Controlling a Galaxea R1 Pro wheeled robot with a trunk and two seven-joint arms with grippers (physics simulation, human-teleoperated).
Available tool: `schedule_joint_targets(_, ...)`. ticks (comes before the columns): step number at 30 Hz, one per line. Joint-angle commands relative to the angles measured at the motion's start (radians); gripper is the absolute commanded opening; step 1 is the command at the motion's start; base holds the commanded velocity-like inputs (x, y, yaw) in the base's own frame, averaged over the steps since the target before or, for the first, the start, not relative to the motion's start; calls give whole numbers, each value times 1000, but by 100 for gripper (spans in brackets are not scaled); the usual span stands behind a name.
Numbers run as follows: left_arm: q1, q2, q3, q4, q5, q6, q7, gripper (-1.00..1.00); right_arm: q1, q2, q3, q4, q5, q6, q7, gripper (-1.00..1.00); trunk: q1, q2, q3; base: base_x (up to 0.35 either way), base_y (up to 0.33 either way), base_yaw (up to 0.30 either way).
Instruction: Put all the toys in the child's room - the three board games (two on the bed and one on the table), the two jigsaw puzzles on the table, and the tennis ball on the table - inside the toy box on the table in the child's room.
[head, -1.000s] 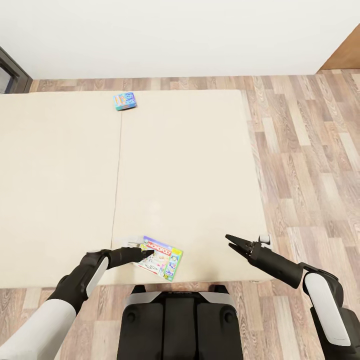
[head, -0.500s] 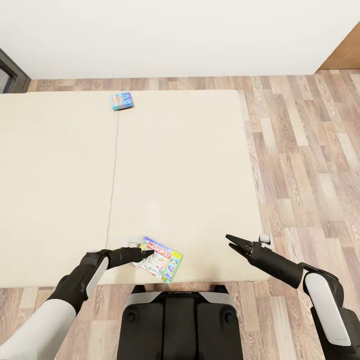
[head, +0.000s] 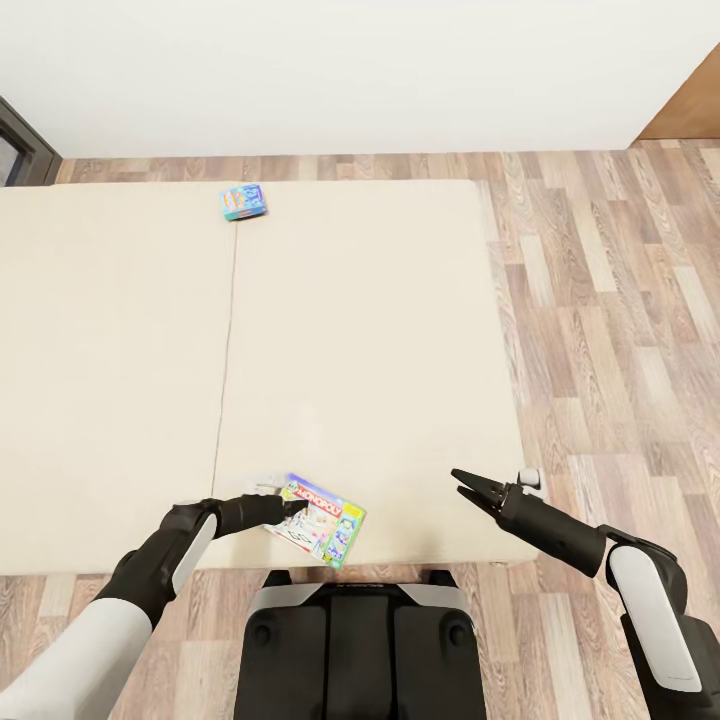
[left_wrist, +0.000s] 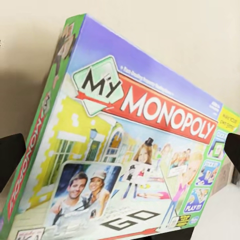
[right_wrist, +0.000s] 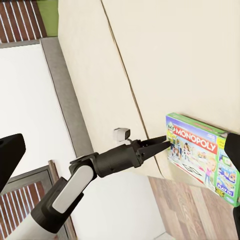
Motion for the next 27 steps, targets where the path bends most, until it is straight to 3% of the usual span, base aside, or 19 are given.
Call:
schedule_joint_targets(1, 0, 1, -3, -1, 9, 8, 2, 100, -1, 0, -1, 0, 7, 4, 8, 100, 1, -1, -1, 0, 0, 0)
schedule_joint_targets(27, 0, 0, -3, -1, 9, 9, 2, 100, -1, 1, -1, 0, 7, 4, 8, 100, 1, -1, -1, 0, -88, 0)
